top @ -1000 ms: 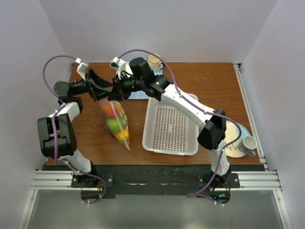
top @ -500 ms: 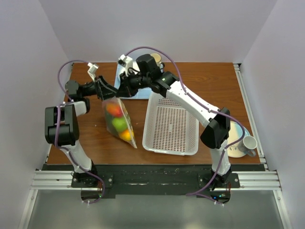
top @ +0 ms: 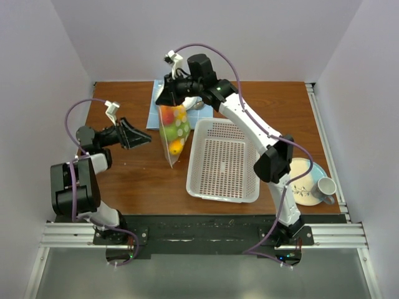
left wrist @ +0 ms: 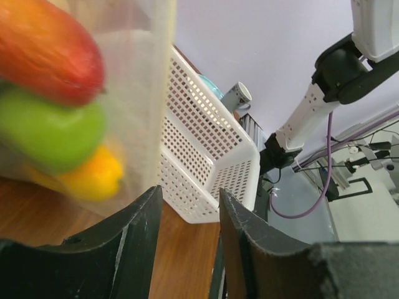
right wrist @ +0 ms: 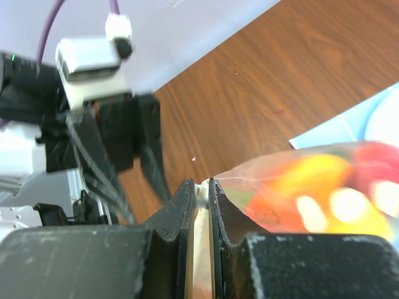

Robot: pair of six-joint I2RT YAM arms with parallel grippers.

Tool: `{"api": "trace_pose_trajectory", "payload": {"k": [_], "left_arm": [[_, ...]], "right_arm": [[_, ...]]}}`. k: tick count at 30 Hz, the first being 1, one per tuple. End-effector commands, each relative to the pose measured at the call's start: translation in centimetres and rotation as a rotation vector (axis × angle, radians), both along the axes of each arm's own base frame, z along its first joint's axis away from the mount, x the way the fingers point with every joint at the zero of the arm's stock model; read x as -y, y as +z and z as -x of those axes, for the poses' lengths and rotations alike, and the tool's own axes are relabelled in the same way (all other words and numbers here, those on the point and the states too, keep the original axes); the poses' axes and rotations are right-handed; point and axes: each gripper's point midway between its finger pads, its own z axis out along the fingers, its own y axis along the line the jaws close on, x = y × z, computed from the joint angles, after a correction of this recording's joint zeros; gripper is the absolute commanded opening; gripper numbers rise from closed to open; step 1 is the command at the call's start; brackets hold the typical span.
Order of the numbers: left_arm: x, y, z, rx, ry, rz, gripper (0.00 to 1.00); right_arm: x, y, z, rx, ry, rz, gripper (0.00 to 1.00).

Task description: Open the zip-top bag and remove the fake food

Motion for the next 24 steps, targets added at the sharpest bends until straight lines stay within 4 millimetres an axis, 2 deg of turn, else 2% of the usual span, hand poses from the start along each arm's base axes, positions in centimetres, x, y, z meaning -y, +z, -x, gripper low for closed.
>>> {"api": "trace_pose_trajectory", "payload": {"k": [1, 2, 4, 6, 9, 11, 12, 14, 15, 16, 17, 18, 19, 20, 21, 22, 23, 24], "left_arm": [[-0.8, 0.8, 4.1, 0.553, -0.129, -0.299, 0.46], [-1.5, 1.7, 3.6, 0.583, -0.101, -0.32, 0.47], [-4.3, 3.3, 2.3, 0.607, -0.008, -0.367, 0.47], [-7.2, 4.2, 1.2, 0.604, 0.085, -0.405, 0.47], [-9.5, 5.6, 0.6, 0.643, 0.15, -0.456, 0.47], [-8.9, 5.9, 1.4, 0.671, 0.146, -0.466, 0.5], [-7.7, 5.9, 1.8, 0.715, 0.111, -0.469, 0.5], [-5.7, 5.5, 3.1, 0.754, 0.062, -0.461, 0.52], [-4.0, 5.3, 3.6, 0.771, 0.008, -0.438, 0.52], [-3.3, 4.8, 3.9, 0.757, -0.02, -0.42, 0.52], [-2.6, 4.6, 4.1, 0.752, -0.042, -0.406, 0.52], [-1.8, 4.4, 4.3, 0.746, -0.074, -0.386, 0.52], [-1.5, 3.9, 4.0, 0.728, -0.087, -0.373, 0.52], [-1.4, 3.6, 3.9, 0.718, -0.095, -0.366, 0.52], [-1.3, 3.5, 3.8, 0.708, -0.103, -0.359, 0.51], [-1.4, 3.0, 3.4, 0.687, -0.104, -0.351, 0.51], [-1.4, 2.8, 3.3, 0.678, -0.106, -0.347, 0.51], [-1.5, 2.5, 3.2, 0.669, -0.107, -0.345, 0.51]], "right_arm": [[-2.0, 2.6, 2.3, 0.009, 0.102, -0.082, 0.0], [-2.6, 2.3, 3.6, 0.008, 0.128, -0.069, 0.0], [-3.0, 1.2, 4.8, 0.021, 0.152, -0.029, 0.0], [-3.5, 1.5, 6.8, 0.024, 0.19, -0.019, 0.0], [-3.1, 2.7, 8.9, 0.051, 0.219, -0.016, 0.0], [-2.6, 3.0, 9.6, 0.067, 0.229, -0.011, 0.0], [-2.2, 3.9, 10.1, 0.083, 0.238, -0.021, 0.0], [-1.7, 4.0, 10.3, 0.088, 0.237, -0.003, 0.0], [-1.2, 4.3, 9.9, 0.112, 0.207, 0.012, 0.0], [-0.9, 4.0, 9.8, 0.117, 0.196, 0.025, 0.08], [-0.7, 2.7, 9.6, 0.106, 0.176, 0.052, 0.21], [-0.3, 2.1, 8.9, 0.116, 0.133, 0.075, 0.38], [0.5, 2.7, 9.0, 0.138, 0.104, 0.077, 0.61], [0.9, 0.5, 8.7, 0.127, 0.083, 0.111, 0.74], [1.4, -0.1, 8.6, 0.135, 0.062, 0.126, 0.82], [2.6, 1.1, 8.7, 0.17, 0.015, 0.12, 0.91], [3.0, -1.3, 8.7, 0.16, 0.004, 0.144, 0.96], [3.7, -1.4, 9.0, 0.166, -0.017, 0.143, 0.99]]}}
